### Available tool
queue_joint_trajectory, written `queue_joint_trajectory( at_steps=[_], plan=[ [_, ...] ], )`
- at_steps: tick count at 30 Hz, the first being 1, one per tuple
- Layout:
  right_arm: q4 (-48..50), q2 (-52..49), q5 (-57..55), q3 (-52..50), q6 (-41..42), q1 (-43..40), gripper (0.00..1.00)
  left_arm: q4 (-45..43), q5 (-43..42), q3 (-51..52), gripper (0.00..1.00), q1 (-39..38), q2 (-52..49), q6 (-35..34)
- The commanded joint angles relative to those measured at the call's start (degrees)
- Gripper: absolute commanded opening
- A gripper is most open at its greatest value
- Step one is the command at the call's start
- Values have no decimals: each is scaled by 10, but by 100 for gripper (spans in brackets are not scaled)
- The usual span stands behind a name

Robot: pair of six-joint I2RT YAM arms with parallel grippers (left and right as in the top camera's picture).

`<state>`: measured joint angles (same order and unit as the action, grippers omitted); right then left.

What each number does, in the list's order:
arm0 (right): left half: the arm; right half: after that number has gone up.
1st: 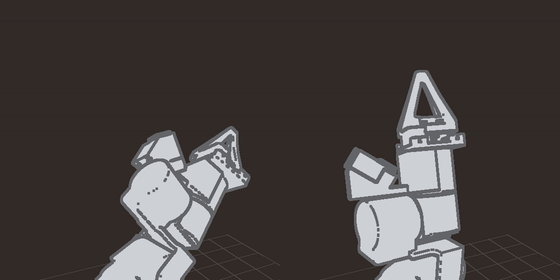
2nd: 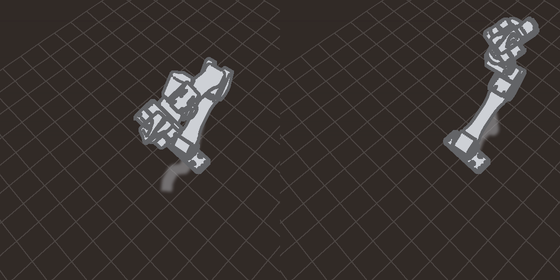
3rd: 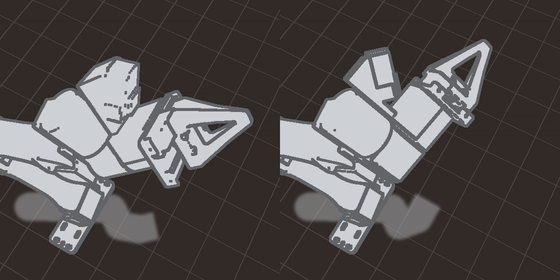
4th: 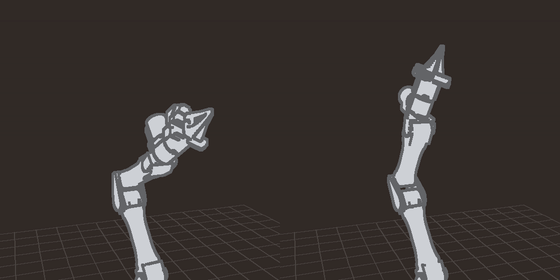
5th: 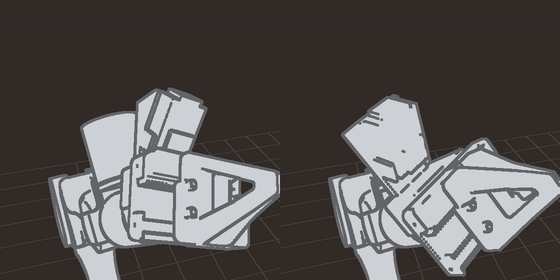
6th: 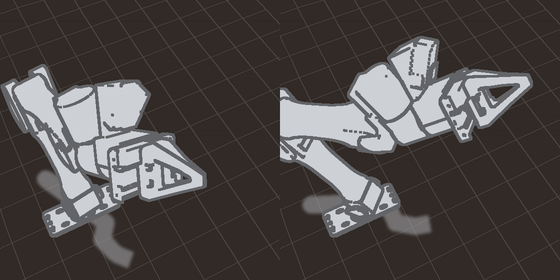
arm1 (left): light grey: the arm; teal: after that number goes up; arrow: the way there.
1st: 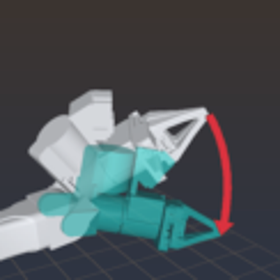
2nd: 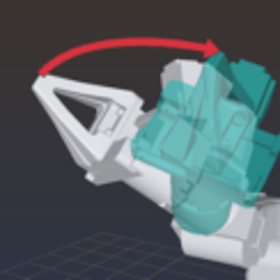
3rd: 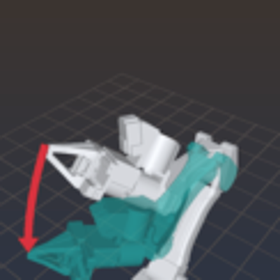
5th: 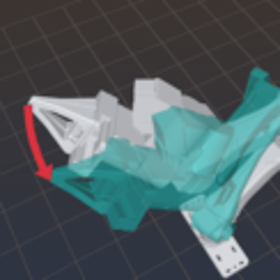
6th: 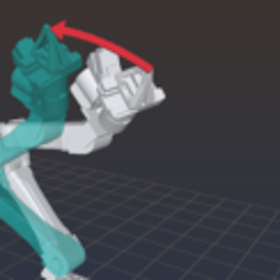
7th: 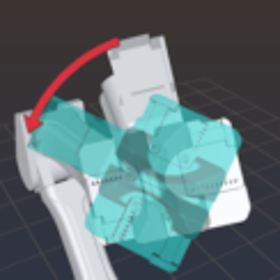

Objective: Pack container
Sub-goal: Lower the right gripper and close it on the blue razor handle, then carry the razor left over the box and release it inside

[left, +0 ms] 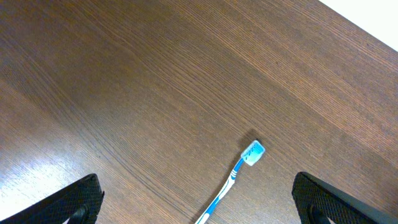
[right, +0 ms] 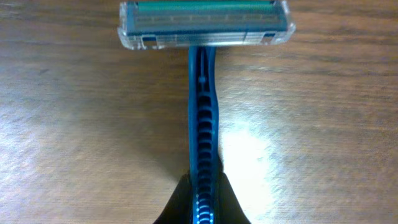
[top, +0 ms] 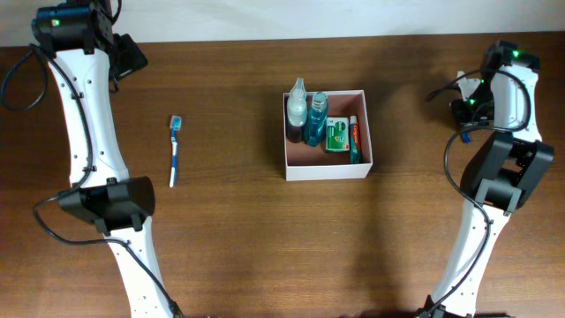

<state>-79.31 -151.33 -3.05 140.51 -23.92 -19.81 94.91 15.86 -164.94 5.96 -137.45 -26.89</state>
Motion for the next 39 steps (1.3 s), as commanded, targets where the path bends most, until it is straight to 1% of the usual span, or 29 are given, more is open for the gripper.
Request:
queue_joint_trajectory(
  at_steps=[1,4,9,12,13,14,18,22,25,27,32,36,39],
  plan=[
    [-16,-5,-2,53,6,23,4,-2,0,2,99,1,14,-7],
    [-59,1,-3,103,10,37,4,-1,0,2,99,1,14,-7],
    [-128,19,-2,177,82,63,4,-2,0,2,99,1,14,-7],
    [-170,30,0,220,110,84,4,-2,0,2,99,1,14,-7],
    [-181,31,0,236,115,92,4,-2,0,2,99,1,14,-7],
    [-180,38,2,246,140,102,4,-2,0,2,99,1,14,-7],
    [-180,70,39,256,147,139,4,-1,0,2,100,1,14,-7],
    [-180,101,49,256,198,174,4,-1,0,2,99,1,14,-7],
    [-180,120,105,256,205,197,4,-1,0,2,99,1,14,-7],
    [-180,130,124,256,224,210,4,-1,0,2,99,1,14,-7],
    [-181,141,149,256,260,234,4,8,0,2,99,1,14,-7],
    [-181,141,206,256,264,247,4,10,0,2,99,1,14,-7],
    [-181,141,214,254,279,255,4,12,0,2,99,1,14,-7]
  ],
)
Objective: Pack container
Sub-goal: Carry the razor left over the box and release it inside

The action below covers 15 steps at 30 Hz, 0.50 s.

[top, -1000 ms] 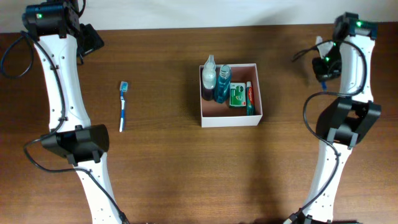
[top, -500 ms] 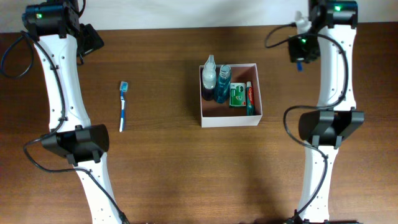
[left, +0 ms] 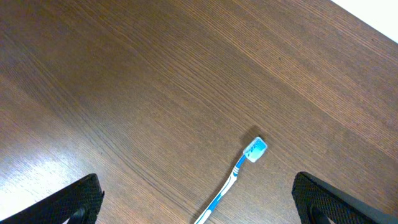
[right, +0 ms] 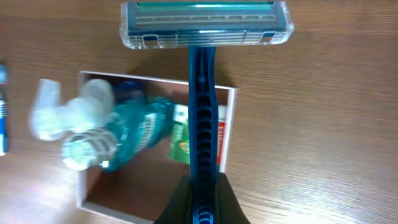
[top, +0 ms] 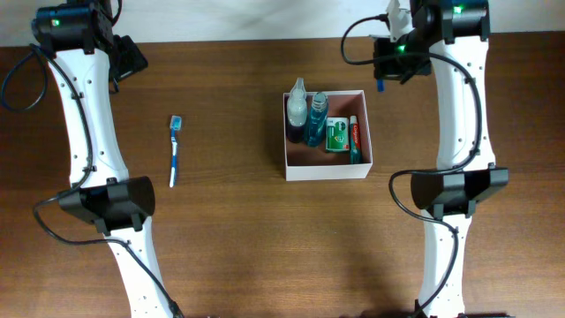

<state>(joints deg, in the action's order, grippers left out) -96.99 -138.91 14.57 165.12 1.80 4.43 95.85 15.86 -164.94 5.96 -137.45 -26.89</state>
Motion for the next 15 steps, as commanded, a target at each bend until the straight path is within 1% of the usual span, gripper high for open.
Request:
queue_joint_trajectory(
  at_steps=[1,11,15],
  plan=[
    [-4,17,43,8,21,15,4,3,0,2,99,1,14,-7],
    [-4,27,34,4,21,36,4,5,0,2,100,1,14,-7],
    [-4,33,2,-37,21,35,4,5,0,2,99,1,14,-7]
  ],
)
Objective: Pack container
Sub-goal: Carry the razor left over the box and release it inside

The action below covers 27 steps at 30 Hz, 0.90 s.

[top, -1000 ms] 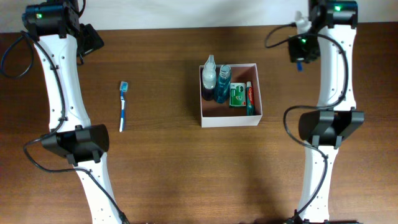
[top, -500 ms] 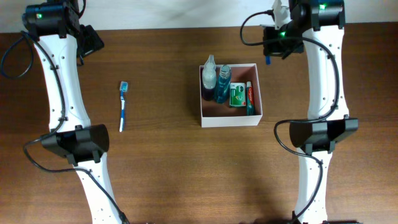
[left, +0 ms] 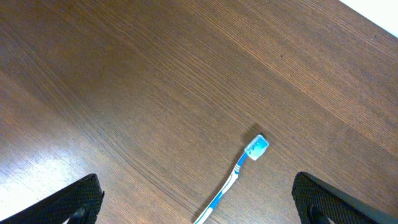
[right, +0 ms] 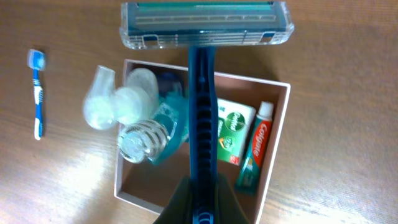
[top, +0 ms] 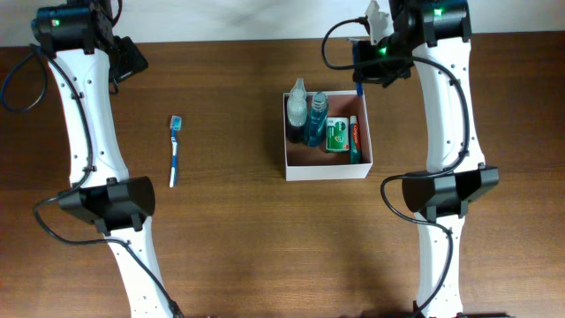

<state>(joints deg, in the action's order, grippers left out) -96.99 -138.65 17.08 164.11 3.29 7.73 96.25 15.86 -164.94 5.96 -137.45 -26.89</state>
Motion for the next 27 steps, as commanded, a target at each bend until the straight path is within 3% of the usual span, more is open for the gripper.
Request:
queue_joint_trajectory(
  at_steps=[1,18,27],
  plan=[
    [-4,33,-27,-44,6,1,4,1,0,2,99,1,14,-7],
    [-3,59,-19,-252,6,24,4,1,0,2,99,1,14,-7],
    [34,58,-28,-285,6,24,4,0,0,2,99,1,14,-7]
  ],
)
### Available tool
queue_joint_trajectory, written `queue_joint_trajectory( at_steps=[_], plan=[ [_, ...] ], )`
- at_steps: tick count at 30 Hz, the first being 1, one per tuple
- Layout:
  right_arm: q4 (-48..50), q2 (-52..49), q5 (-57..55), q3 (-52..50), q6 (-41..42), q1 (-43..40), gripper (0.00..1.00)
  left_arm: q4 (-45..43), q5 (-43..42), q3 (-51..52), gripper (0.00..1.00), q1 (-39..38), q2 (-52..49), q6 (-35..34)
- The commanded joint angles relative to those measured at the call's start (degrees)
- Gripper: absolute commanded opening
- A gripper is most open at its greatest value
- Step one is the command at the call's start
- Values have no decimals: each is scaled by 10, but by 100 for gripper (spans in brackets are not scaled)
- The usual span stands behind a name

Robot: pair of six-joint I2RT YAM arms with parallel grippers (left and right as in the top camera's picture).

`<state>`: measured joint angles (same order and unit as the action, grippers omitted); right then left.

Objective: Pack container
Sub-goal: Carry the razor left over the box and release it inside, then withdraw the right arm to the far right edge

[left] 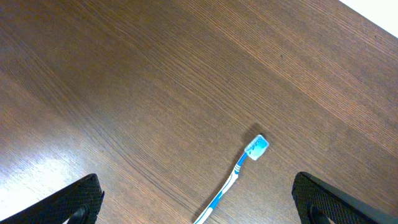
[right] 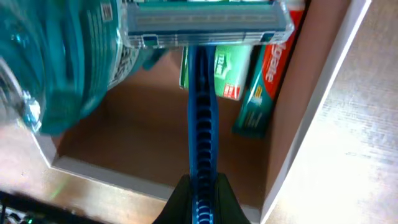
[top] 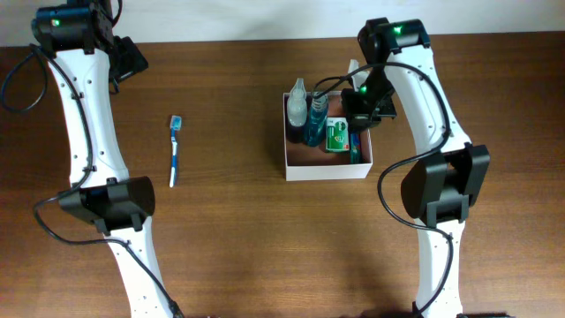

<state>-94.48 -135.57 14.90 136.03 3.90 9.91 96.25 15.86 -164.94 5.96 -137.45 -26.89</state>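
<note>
A white box [top: 328, 168] in the table's middle holds a clear bottle [top: 296, 104], a teal bottle [top: 315, 119], a green packet [top: 335, 135] and a red toothpaste tube [top: 354, 134]. My right gripper [right: 201, 202] is shut on a blue razor [right: 202, 93], whose clear head hangs low over the box's contents. That arm's wrist [top: 364, 97] covers the box's far right corner. A blue toothbrush [top: 175, 150] lies to the left on the wood. The left gripper [left: 198, 205] is open high above the toothbrush [left: 239, 168].
The brown wooden table [top: 238, 230] carries nothing else. The box's white wall [right: 311, 106] rises right of the razor. Both white arms reach in from the near edge.
My right gripper has moved from behind the box, high up, to low over the box's inside, with the razor still held. The left arm and toothbrush have not moved.
The right gripper was shut on the razor down at the table's far right. Then it held the razor up beyond the box's back right corner, then nearer the box, and now low over its contents. The left gripper stayed open above the toothbrush throughout.
</note>
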Motion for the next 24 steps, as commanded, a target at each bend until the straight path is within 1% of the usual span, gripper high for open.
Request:
queue_joint_trajectory(
  at_steps=[1,5,8,10,12,15,17,24],
  plan=[
    [17,28,-6,-5,0,2,5,0,0,2,100,1,14,-7],
    [30,27,-16,-5,0,1,9,0,0,2,99,1,14,-7],
    [31,27,-39,-5,0,1,16,0,0,2,99,1,14,-7],
    [33,27,-47,-5,0,1,17,0,0,2,99,1,14,-7],
    [35,27,-47,-5,0,1,22,0,0,2,99,1,14,-7],
    [41,27,-47,-4,0,0,27,0,0,2,100,1,14,-7],
    [47,27,-47,-4,0,-3,31,0,0,2,99,1,14,-7],
    [38,28,-46,35,0,-38,33,0,0,2,99,1,14,-7]
  ],
)
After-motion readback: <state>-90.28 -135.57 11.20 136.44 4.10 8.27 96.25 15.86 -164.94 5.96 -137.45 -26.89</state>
